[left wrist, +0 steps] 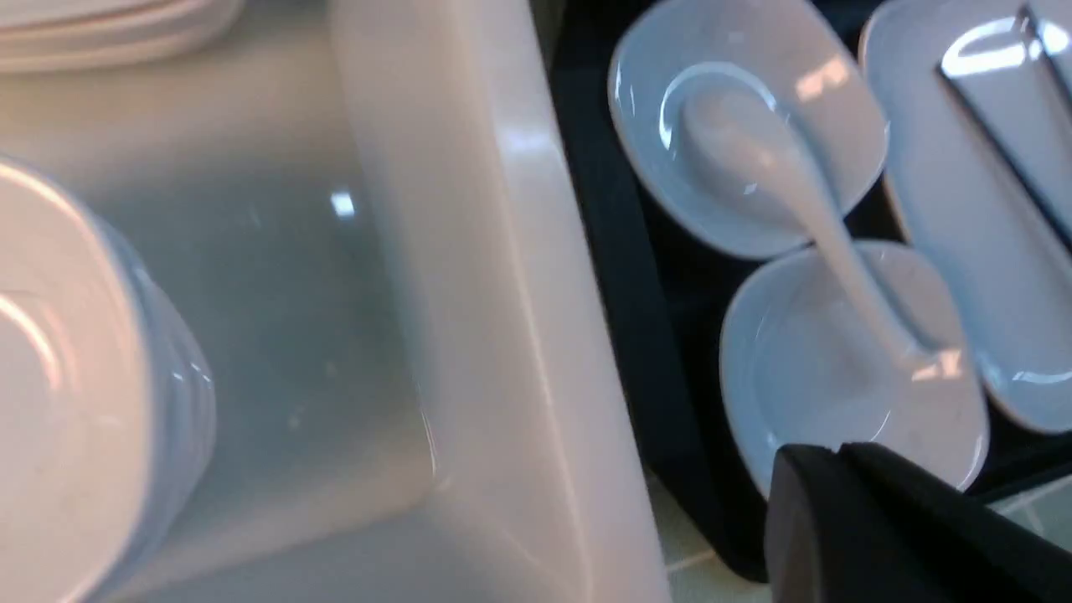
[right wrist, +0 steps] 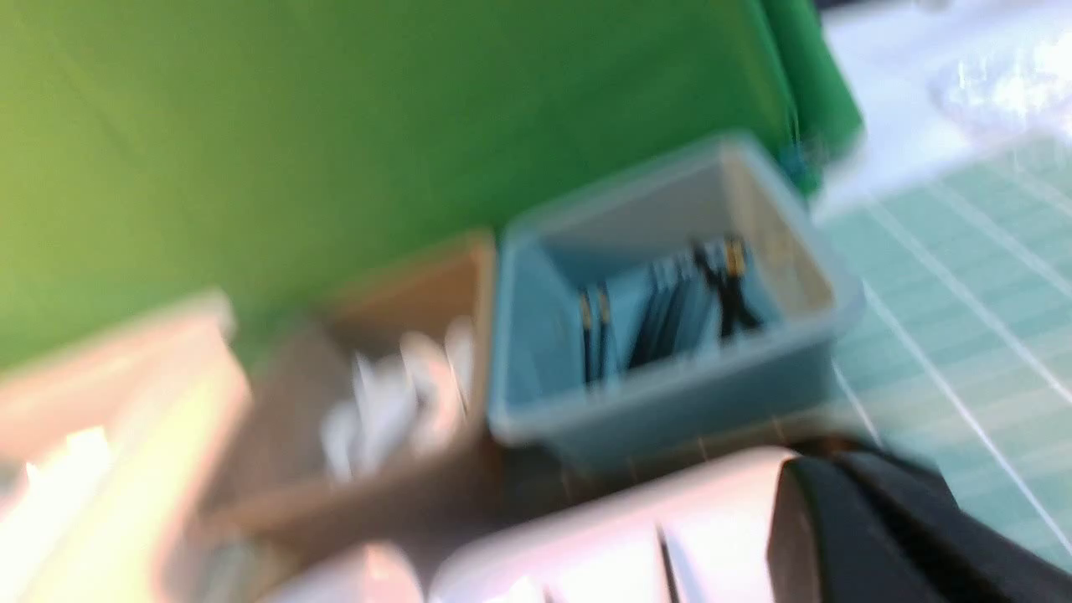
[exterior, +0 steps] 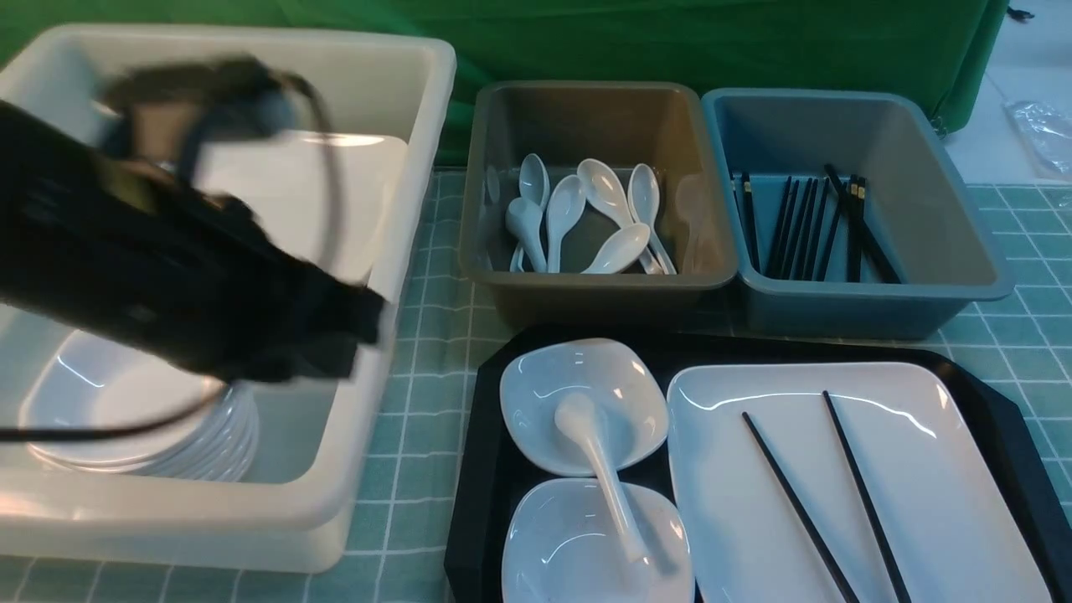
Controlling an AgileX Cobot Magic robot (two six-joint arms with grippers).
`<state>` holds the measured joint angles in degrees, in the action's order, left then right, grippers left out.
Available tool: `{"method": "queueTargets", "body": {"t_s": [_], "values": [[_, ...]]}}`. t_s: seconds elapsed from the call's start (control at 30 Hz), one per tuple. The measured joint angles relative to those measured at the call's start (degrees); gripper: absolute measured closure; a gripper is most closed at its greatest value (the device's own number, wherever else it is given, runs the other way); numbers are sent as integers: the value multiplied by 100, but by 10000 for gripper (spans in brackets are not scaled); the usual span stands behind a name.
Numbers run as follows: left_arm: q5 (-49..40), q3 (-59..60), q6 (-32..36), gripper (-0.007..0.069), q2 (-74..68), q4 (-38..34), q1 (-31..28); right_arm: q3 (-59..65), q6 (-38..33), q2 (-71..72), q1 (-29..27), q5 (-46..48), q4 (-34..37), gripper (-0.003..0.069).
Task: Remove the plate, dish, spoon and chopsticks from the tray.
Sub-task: Use the left arm to grab a soup spoon from the plate
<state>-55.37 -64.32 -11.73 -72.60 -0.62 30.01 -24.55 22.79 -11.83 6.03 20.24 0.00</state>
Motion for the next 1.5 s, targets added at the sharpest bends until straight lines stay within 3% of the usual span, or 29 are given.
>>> {"method": "queueTargets", "body": {"t_s": [0.17,0.27,0.47,0.57,0.67,0.73,0.8,0.93,1.17,1.33,1.43,1.5], "values": [[69,-17,-696,624,-939,340,1052,-1618,-789,-1523,513,2299,0,635],[172,-182,-860,618,-1479,62,1210,-2019,-1032,-2084,714,2928,0,634],[236,-1180,-1068,526,-2556,-7,1233,-2027,-1160,-2609,922,3138,0,620],[243,-1641,-1099,454,-2956,7,1233,-1935,-1168,-2626,923,3072,0,613],[218,-2228,-1127,314,-3544,62,1233,-1827,-1169,-2626,928,2963,0,597],[207,-2321,-1135,286,-3698,107,1233,-1819,-1169,-2626,928,2932,0,594],[203,-2566,-1166,207,-4038,141,1233,-1807,-1174,-2626,928,2884,0,585],[162,-2779,-1423,154,-4416,160,1221,-1807,-1174,-2626,928,2775,0,573],[186,-2795,-1739,179,-4630,333,1208,-1807,-1199,-2626,928,2747,0,570],[193,-2806,-1768,261,-4735,375,1204,-1807,-1206,-2626,928,2731,0,560],[193,-2814,-1782,358,-4778,470,1204,-1807,-1218,-2626,928,2731,0,550],[150,-2814,-1766,361,-4778,589,1204,-1807,-1224,-2626,928,2731,0,543]]}}
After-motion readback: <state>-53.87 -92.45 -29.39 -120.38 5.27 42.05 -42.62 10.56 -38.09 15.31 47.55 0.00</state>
